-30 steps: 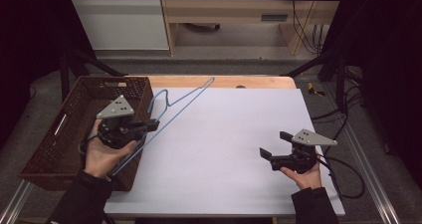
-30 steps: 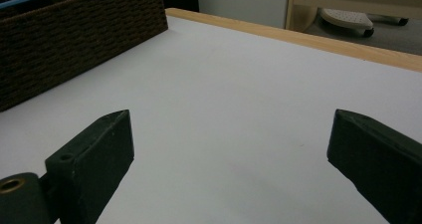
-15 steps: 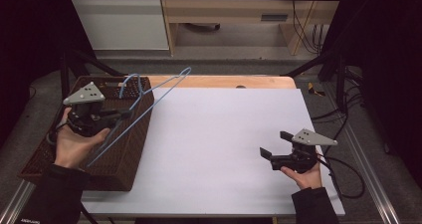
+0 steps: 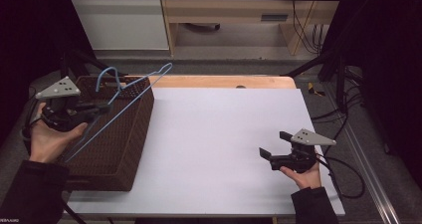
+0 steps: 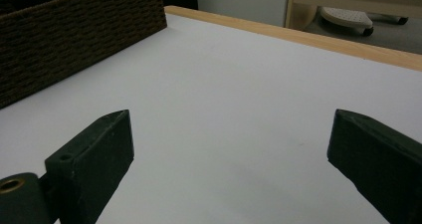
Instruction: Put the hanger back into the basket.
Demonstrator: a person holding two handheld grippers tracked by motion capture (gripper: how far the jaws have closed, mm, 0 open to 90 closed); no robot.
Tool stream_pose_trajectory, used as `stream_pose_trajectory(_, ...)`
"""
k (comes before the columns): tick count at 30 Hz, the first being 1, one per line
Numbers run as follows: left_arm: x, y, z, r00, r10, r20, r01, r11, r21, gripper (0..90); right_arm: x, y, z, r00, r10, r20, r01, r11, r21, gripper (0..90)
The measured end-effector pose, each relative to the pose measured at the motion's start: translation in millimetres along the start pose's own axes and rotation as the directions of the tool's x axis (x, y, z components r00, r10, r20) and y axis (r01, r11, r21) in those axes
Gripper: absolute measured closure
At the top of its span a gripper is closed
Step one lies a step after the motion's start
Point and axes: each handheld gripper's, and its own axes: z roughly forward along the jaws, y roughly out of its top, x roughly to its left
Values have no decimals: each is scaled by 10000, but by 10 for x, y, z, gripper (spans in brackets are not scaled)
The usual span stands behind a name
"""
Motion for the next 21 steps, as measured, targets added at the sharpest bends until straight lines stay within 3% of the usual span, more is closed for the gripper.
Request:
stream_pose_trajectory(7, 184, -71, -112, 9998, -61, -181, 60, 10000, -78, 873, -2, 2, -2, 10000, -1, 2, 1, 10000, -15, 47)
stream_pose_trajectory(21, 538, -356, -191, 9963, -597, -616, 606, 9981, 134, 872, 1, 0, 3, 10000, -19, 21, 19, 10000, 16, 46)
